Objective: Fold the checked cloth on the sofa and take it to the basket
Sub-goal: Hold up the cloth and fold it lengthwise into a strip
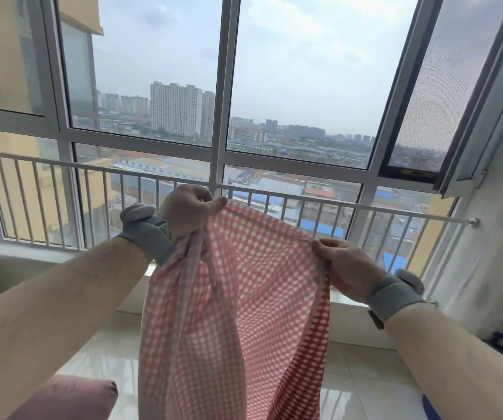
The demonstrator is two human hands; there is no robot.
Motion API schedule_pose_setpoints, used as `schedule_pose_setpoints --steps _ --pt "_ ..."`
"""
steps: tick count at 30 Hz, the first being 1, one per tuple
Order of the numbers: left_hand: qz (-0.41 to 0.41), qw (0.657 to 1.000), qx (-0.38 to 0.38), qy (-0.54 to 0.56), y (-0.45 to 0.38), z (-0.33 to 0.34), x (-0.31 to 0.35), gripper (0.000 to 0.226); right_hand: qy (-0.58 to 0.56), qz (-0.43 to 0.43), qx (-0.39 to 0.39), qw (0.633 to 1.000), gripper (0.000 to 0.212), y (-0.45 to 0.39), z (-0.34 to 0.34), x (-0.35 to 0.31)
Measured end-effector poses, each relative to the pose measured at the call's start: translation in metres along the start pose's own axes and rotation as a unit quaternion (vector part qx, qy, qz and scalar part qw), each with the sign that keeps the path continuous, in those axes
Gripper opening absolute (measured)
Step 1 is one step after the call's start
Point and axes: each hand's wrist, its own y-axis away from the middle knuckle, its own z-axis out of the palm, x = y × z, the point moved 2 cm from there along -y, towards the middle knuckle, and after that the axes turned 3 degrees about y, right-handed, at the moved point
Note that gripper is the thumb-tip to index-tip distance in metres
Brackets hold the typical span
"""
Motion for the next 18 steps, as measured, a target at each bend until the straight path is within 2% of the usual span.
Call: schedule_pose_setpoints --steps 2,5,6,8,10,14,16,18 --pt "-0.001 0.999 -0.038 -0.028 0.004 0.002 -0.001 0.045 -0.025 -0.02 -0.021 0.999 0.024 -0.001 0.008 -0.009" --pt "0.007 0.987 -0.161 -0.016 0.015 0.017 0.015 0.086 0.012 -0.06 -0.06 0.996 0.026 -0.001 0.034 -0.03" --pt "0.01 0.981 -0.195 -0.008 0.017 0.027 0.021 0.091 0.038 -0.072 -0.08 0.993 0.024 -0.001 0.045 -0.038" --pt "0.028 0.969 -0.245 -0.014 0.022 0.051 0.034 0.07 0.065 -0.089 -0.112 0.988 0.015 0.001 0.065 -0.051" --pt "0.063 0.966 -0.25 -0.028 0.023 0.068 0.043 0.047 0.029 -0.09 -0.127 0.987 0.014 0.004 0.077 -0.06" --pt "0.084 0.964 -0.25 -0.043 0.022 0.071 0.04 0.021 0.002 -0.074 -0.148 0.986 0.011 0.012 0.076 -0.066" --pt "0.088 0.957 -0.266 -0.075 0.023 0.067 0.036 0.029 0.01 -0.059 -0.17 0.984 0.012 0.018 0.071 -0.067" --pt "0.083 0.952 -0.284 -0.085 0.024 0.064 0.038 0.044 0.021 -0.043 -0.202 0.978 0.03 0.021 0.066 -0.066"
